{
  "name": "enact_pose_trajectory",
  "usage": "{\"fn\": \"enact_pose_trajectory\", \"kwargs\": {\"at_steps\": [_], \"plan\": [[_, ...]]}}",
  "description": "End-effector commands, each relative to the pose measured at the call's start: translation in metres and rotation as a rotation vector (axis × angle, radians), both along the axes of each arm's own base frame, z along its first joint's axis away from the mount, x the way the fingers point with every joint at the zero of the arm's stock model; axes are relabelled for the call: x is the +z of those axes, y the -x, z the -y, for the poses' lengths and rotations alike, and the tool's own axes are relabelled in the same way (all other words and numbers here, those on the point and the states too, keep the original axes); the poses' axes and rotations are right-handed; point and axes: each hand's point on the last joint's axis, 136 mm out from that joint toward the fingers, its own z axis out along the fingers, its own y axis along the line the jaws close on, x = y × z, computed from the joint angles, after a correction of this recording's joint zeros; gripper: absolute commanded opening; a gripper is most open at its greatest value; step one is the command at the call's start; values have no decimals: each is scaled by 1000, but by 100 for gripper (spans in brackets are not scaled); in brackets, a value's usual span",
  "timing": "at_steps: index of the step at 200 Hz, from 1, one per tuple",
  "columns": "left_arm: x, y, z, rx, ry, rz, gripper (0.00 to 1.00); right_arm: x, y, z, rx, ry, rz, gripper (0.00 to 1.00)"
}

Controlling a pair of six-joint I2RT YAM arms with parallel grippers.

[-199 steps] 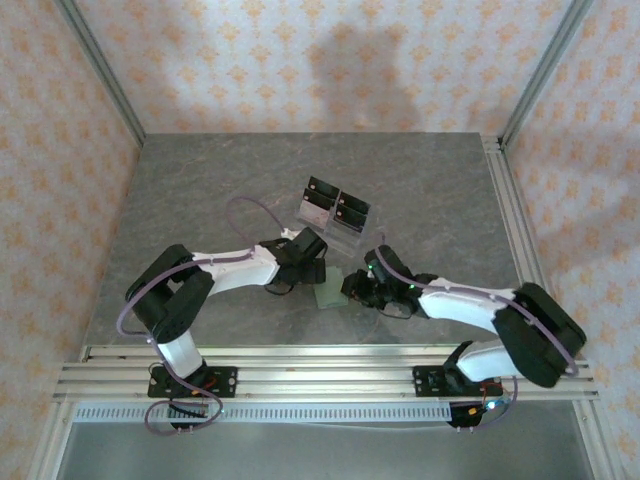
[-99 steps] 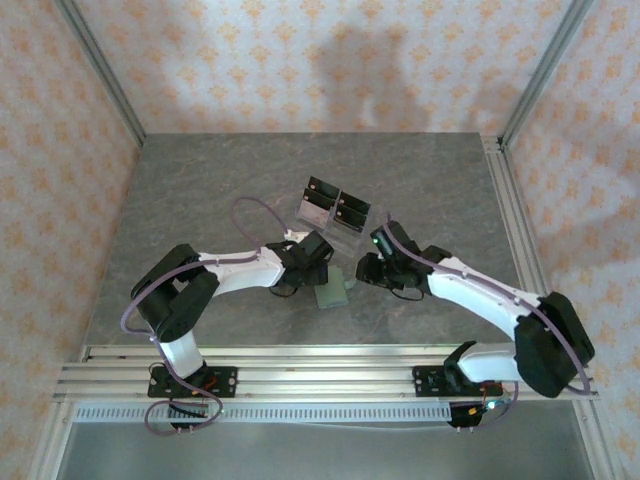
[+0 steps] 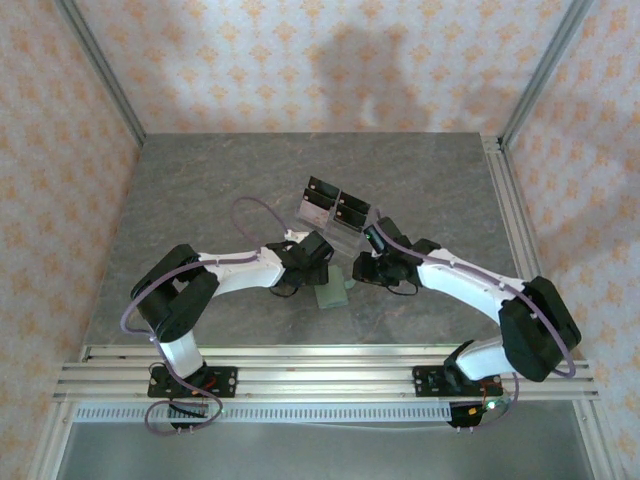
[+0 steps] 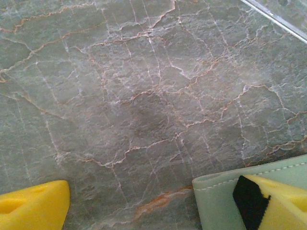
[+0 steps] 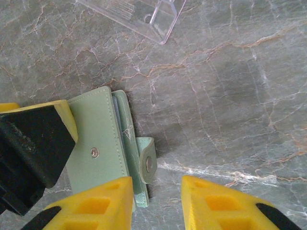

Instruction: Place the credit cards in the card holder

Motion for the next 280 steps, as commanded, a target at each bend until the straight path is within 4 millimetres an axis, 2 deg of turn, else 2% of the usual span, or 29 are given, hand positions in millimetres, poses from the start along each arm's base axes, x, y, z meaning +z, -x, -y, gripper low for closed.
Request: {"fn": "enact_pose_trajectory", "kwargs": {"at_steps": [1, 33, 86, 180, 216, 247, 280], "plan": [[-21, 22, 2, -38, -6, -79, 91, 2, -6, -11, 32, -11, 11, 31], [-22, 22, 3, -39, -3, -80, 91, -1, -12, -16, 38, -4, 10, 27], [-22, 22, 3, -38, -1, -80, 91, -7, -14, -18, 50, 12, -3, 13], [-23, 22, 3, -39, 0, -81, 91, -18, -9, -15, 55, 28, -32, 11], [-23, 22, 3, -39, 0, -81, 91, -21, -8, -17, 61, 23, -41, 1], [-23, 22, 4, -40, 5, -79, 91, -10, -8, -25, 69, -31, -34, 0], [-23, 23, 3, -42, 7, -82, 91, 10, -10, -45, 77, -152, -27, 0]]}}
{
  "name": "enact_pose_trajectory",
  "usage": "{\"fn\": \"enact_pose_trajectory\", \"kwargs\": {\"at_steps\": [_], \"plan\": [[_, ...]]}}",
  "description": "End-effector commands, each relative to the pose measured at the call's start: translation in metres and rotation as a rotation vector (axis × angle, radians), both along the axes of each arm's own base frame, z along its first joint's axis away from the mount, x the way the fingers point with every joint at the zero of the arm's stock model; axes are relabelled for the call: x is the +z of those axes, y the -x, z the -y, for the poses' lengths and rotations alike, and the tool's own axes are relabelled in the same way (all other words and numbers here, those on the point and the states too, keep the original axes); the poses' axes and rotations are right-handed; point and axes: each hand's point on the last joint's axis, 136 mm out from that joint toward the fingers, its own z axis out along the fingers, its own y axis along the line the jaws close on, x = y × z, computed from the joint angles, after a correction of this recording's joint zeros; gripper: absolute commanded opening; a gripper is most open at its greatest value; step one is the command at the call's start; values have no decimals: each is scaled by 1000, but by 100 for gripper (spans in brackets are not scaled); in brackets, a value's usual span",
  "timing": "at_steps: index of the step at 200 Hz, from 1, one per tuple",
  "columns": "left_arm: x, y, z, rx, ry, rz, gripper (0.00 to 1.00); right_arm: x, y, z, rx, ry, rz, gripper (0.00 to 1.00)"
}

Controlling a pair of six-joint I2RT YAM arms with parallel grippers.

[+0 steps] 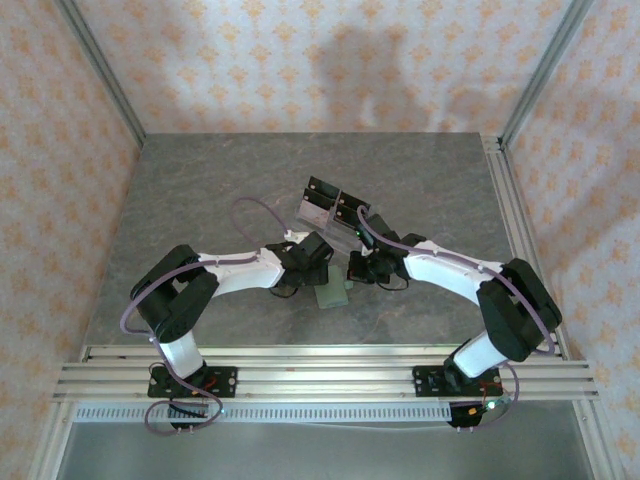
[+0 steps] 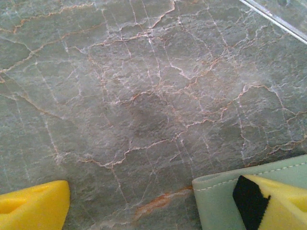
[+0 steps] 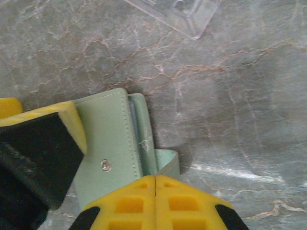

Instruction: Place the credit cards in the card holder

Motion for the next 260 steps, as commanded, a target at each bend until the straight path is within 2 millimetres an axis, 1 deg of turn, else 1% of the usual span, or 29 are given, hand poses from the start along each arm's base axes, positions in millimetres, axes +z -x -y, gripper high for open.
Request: {"fn": "enact_pose_trajectory", "kwargs": {"at_steps": [1, 18, 27, 80, 101, 144, 167, 196, 234, 260], "plan": [[-22, 23, 3, -41, 2, -89, 91, 25, -4, -22, 11, -121, 23, 0], [-21, 22, 5, -43, 9, -86, 91, 28, -6, -31, 15, -162, 11, 0], [-22, 22, 5, -44, 9, -87, 91, 26, -7, -35, 19, -173, 3, 0], [-21, 22, 6, -48, 15, -88, 91, 3, -6, -56, 30, -192, -49, 0], [-21, 23, 6, -46, 19, -86, 91, -7, -6, -57, 18, -185, -60, 0], [-18, 24, 7, -45, 33, -82, 91, -28, -5, -48, -10, -145, -73, 0], [-17, 23, 7, -44, 37, -81, 90, -35, -3, -46, -14, -130, -80, 0], [-18, 24, 8, -43, 39, -82, 90, -32, -4, -42, -20, -124, -69, 0], [-18, 23, 8, -42, 41, -81, 90, -7, -7, -37, -30, -143, -13, 0], [-19, 23, 8, -43, 41, -83, 90, 3, -8, -35, -25, -142, 3, 0]]}}
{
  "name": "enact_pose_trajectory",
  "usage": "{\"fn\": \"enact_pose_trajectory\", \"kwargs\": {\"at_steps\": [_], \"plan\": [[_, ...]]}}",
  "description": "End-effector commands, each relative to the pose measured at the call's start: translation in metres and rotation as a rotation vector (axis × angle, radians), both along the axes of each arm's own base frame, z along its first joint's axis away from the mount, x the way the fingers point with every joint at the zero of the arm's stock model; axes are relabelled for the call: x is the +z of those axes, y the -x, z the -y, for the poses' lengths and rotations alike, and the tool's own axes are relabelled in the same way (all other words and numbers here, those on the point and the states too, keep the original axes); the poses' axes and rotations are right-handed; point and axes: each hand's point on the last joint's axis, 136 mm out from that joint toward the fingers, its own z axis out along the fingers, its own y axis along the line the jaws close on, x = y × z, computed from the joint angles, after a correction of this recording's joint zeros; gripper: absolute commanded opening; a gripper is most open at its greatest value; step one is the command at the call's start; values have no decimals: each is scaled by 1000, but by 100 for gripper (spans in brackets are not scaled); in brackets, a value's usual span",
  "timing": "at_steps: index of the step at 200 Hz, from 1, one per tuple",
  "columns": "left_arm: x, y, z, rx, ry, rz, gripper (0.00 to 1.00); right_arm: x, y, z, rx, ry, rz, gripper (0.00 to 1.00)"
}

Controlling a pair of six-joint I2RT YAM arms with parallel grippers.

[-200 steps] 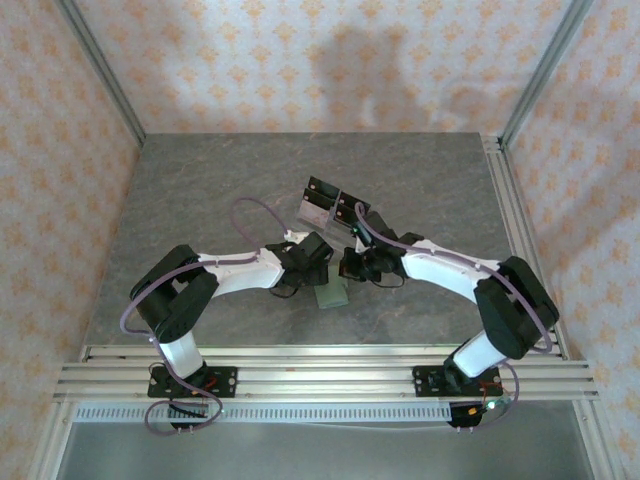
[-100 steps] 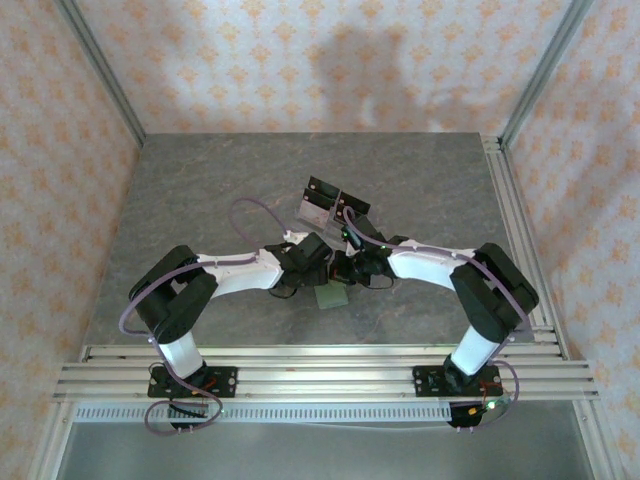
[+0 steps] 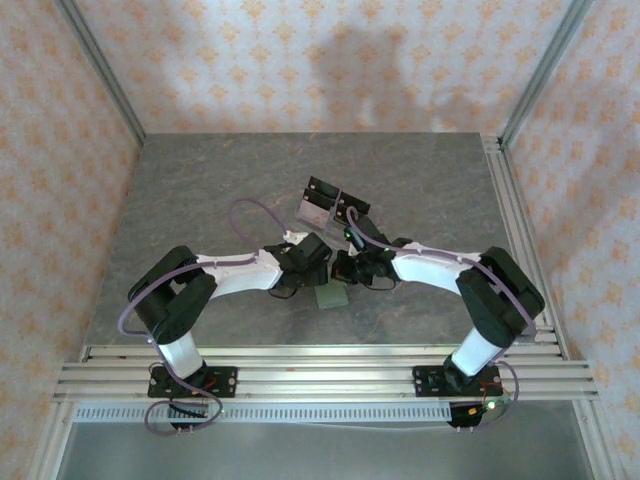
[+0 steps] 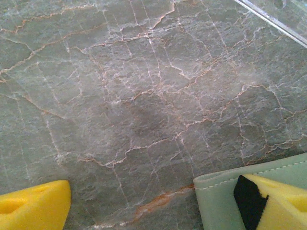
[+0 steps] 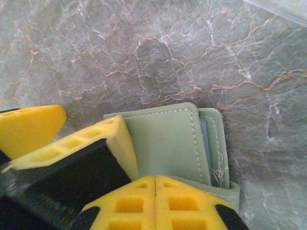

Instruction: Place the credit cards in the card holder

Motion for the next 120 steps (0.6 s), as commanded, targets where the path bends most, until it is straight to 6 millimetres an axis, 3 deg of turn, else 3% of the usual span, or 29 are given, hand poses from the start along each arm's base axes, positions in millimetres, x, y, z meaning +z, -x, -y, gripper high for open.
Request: {"fn": "enact_pose_trajectory", "kwargs": {"at_steps": [1, 120], "plan": [[-19, 23, 8, -44, 28, -94, 90, 11, -2, 9, -15, 22, 36, 0], [-21, 24, 8, -44, 27, -99, 90, -13, -1, 2, 6, 27, -18, 0]]}}
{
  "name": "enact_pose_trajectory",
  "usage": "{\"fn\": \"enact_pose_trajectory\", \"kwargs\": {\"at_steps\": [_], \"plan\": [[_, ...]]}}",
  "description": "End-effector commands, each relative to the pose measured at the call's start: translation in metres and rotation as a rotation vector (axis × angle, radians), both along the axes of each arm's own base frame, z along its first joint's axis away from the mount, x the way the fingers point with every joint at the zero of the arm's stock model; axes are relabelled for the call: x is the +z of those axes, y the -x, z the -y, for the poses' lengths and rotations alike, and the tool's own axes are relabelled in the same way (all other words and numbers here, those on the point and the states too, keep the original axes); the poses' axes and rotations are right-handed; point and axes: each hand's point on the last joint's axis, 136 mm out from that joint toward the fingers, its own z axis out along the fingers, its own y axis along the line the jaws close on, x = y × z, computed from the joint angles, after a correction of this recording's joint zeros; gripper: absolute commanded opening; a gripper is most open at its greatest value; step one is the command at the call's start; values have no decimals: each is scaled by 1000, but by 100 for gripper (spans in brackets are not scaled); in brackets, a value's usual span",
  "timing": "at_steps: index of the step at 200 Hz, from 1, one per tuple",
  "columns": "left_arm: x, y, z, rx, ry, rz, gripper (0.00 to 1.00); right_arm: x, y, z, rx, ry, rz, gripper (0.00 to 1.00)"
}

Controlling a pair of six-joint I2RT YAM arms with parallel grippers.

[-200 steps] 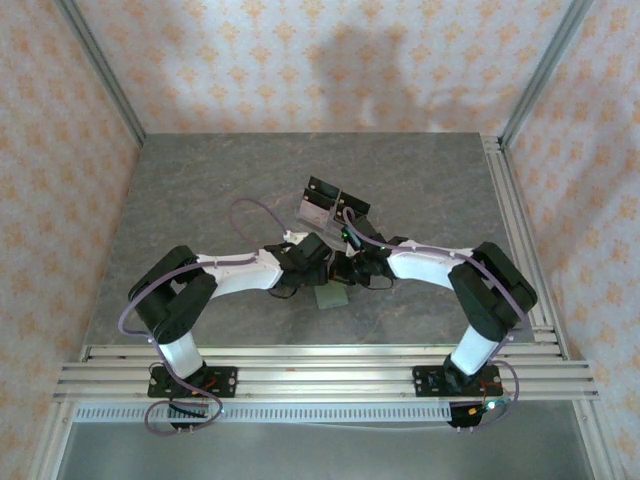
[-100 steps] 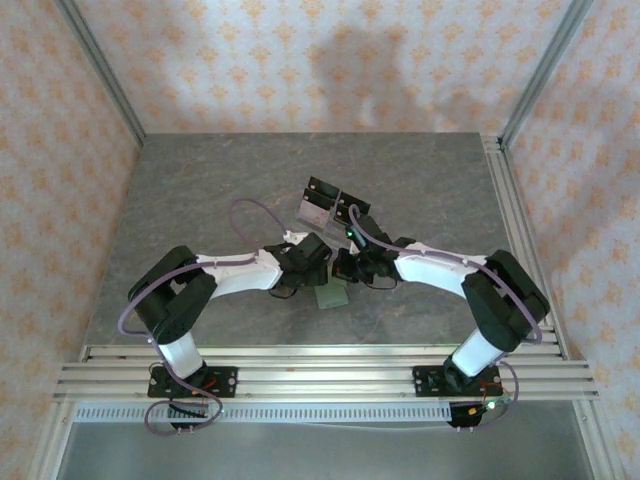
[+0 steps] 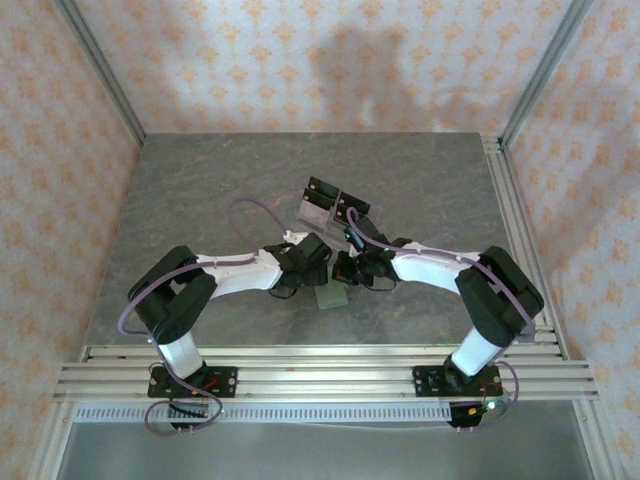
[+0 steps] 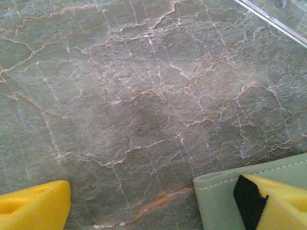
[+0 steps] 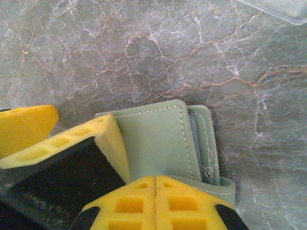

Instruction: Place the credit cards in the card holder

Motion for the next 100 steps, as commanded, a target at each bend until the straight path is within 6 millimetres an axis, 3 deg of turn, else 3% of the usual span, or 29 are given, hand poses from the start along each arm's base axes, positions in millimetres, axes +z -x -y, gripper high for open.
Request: {"fn": "enact_pose_trajectory", "kwargs": {"at_steps": [1, 100], "plan": [[-21, 24, 8, -45, 26, -101, 90, -4, -3, -1, 10, 2, 3, 0], [-22, 24, 8, -46, 24, -101, 90, -19, 6, -5, 35, 23, -36, 0]]}}
